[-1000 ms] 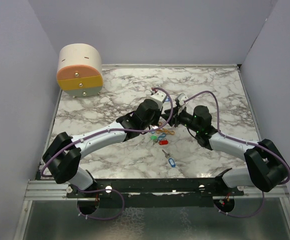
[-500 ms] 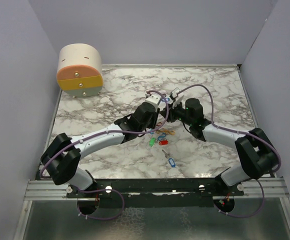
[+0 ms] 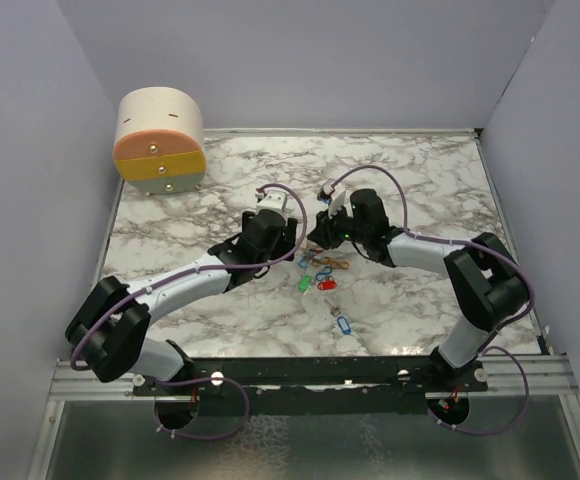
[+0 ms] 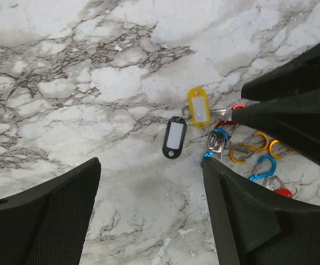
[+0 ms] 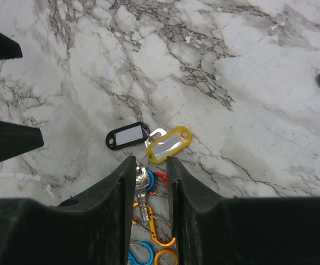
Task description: Put the keys on the keyring
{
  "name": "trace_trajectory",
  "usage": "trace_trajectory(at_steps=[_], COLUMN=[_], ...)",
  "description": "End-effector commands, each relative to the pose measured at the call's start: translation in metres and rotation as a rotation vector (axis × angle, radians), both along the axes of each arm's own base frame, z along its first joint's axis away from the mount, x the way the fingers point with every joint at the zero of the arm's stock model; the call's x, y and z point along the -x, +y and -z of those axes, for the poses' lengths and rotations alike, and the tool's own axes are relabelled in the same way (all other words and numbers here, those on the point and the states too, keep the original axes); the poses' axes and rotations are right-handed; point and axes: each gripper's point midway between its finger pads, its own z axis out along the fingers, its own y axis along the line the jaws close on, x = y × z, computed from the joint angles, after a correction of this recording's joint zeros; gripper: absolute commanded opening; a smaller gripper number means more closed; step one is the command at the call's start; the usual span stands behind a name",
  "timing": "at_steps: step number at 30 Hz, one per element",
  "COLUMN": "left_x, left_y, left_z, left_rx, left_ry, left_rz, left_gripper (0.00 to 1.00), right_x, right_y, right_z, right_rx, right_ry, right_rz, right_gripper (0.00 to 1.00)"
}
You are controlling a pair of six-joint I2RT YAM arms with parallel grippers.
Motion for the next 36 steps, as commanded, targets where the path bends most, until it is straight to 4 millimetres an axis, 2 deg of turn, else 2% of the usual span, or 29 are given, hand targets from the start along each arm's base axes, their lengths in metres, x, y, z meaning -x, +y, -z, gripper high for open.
trace_trajectory(at_steps=[1,8,15,29,33,36], left_x=[-0.008,-0.007,-0.006,-0.007,-0.008,-0.008], left_y=[0.012,0.020,0.021,0.019,0.018,0.018], left_z=[-0.020,-0.021,-0.023,-0.019,-0.018,-0.017], left_rx=[0.062,0.073,0.076,0.076,0.076,0.076], left_ry=[-0.049,-0.053,-0.056,-0.048,-0.047,-0.045], left_rz=[-0.076,-0.096,-0.095,-0.082,-0.081,-0.079], left_gripper=[0.79,0.92,0.93,0.93,0.93,0.93], right_x=[0.014,0.018,0.015,0.009,0.007,0.006], right_y=[0.018,0.028,0.028,0.028,0.027,0.027], right_z=[0.008,0.025,0.039,0.049,0.050,0.048], right_rx=[0.014,0.059,0.101,0.129,0.131,0.129], right_ry=[0.053,0.094,0.118,0.120,0.118,0.110], right_rz=[-0.087,-0.095,-0.076,-0.049,-0.045,-0.036], right_gripper=[0.29,0.28,0.28,0.28,0.24,0.12])
